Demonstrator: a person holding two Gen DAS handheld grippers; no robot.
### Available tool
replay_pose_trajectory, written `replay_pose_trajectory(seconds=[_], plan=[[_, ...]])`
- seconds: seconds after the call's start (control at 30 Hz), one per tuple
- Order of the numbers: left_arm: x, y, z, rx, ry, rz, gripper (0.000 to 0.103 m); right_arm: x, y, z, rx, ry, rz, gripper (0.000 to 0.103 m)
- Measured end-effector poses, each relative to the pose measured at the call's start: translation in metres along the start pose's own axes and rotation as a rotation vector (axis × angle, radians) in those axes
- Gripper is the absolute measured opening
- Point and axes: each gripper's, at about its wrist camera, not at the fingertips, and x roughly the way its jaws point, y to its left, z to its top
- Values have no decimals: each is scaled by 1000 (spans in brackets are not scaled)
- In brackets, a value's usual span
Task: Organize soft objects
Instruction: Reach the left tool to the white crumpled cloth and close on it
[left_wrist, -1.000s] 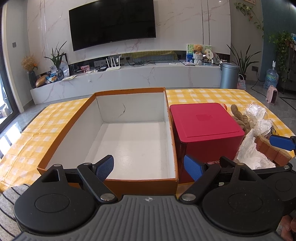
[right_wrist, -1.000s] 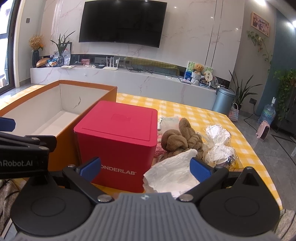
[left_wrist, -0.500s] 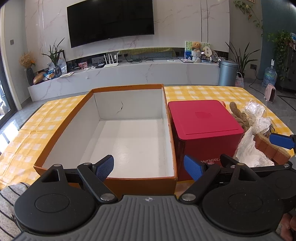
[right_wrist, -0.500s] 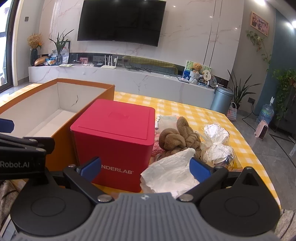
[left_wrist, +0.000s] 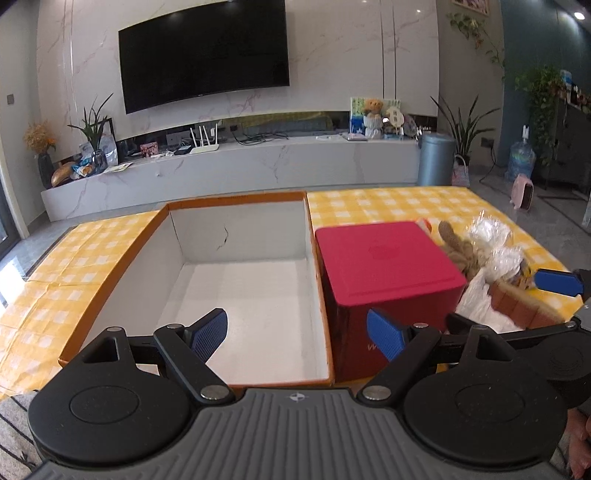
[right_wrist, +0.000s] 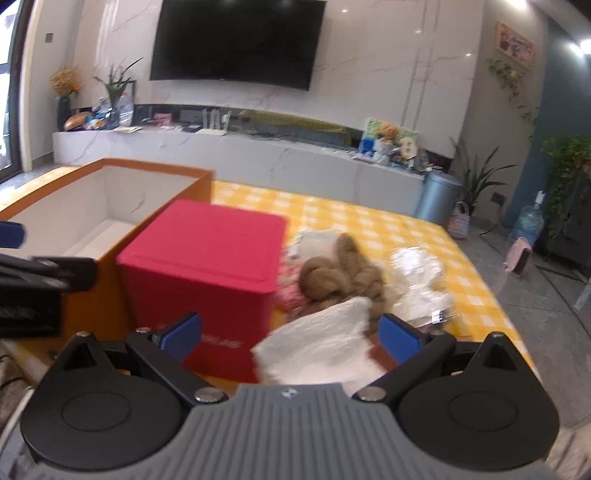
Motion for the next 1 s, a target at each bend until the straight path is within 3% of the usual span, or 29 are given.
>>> replay_pose_trajectory(seconds=[0.13,0.23,0.4,0.57,0.67,0.87,1.0], plan=[[-3,4,8,-37,-11,-34,100,-1,-33,3,48,1,-117,100],[-4,3,14,-38,-11,-78,100,0,-70,2,189,19,-158,100],[0,-11,23,1,34,-183,100,11,-118,3,454,68,-92,100],[14,-35,37,91,126,-365,100,29,-125,5,474,85,-115,100],[23,-51,45,169,156,-434,100,38,-132,0,506,123,-103,100],[53,-82,65,238,269,-489,100,31,-138,-10,561,124,-60,100],[70,-105,71,311,330,-525,100,33,-153,-15,673,142,-47,100]])
